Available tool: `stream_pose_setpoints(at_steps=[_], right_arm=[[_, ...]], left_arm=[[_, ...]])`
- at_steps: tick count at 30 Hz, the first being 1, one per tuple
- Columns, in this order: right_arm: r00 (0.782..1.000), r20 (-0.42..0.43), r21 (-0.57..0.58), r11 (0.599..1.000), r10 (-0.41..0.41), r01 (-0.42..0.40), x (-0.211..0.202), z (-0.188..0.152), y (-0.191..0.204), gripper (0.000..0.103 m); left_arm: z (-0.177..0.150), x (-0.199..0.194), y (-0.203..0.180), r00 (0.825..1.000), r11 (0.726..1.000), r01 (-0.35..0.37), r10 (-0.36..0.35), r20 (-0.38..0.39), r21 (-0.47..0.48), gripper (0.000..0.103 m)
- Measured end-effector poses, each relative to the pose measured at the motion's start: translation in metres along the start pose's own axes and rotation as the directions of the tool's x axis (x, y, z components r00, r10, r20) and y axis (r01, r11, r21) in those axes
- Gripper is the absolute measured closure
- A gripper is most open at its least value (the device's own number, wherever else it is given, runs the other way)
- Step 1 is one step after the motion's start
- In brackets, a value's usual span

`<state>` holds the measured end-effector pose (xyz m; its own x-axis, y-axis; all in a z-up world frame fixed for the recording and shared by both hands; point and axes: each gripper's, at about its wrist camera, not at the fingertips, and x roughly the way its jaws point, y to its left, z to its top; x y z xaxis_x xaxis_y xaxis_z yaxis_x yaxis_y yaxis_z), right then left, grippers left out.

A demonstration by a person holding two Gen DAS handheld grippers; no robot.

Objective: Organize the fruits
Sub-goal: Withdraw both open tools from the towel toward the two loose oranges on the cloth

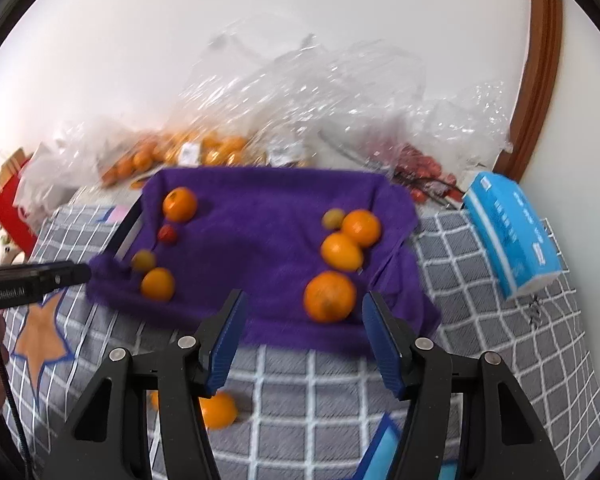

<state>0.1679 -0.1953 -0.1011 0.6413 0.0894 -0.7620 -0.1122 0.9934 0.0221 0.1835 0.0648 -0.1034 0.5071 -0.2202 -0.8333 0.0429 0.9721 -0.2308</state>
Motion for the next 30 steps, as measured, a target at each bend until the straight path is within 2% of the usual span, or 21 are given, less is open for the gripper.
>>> stream_pose_setpoints(at_steps=[3, 13, 21, 30], right_arm=[[0.999, -0.022, -0.008, 1.000, 0.025, -0.025, -0.003, -0.014, 0.011, 0.054], [0.994, -0.088, -0.025, 0.997, 0.066, -0.068, 0.004, -0.057, 0.035, 0.054], [0.991, -0.115, -0.030, 0.997, 0.072, -0.076, 0.017, -0.071, 0.037, 0.054], [0.989, -0.114, -0.037, 0.994, 0.098, -0.103, 0.023, -0.069, 0.037, 0.054]], left_arm=[[-0.011, -0.009, 0.003, 1.000, 1.000, 0.001, -0.001, 0.008, -0.003, 0.064], [-0.044, -0.015, 0.010, 1.000, 1.000, -0.017, 0.017, 0.007, -0.010, 0.064], [-0.063, -0.002, 0.016, 0.999, 0.999, -0.036, 0.035, -0.028, -0.024, 0.064], [-0.073, 0.009, 0.022, 0.997, 0.996, -0.068, 0.066, -0.040, -0.056, 0.064]])
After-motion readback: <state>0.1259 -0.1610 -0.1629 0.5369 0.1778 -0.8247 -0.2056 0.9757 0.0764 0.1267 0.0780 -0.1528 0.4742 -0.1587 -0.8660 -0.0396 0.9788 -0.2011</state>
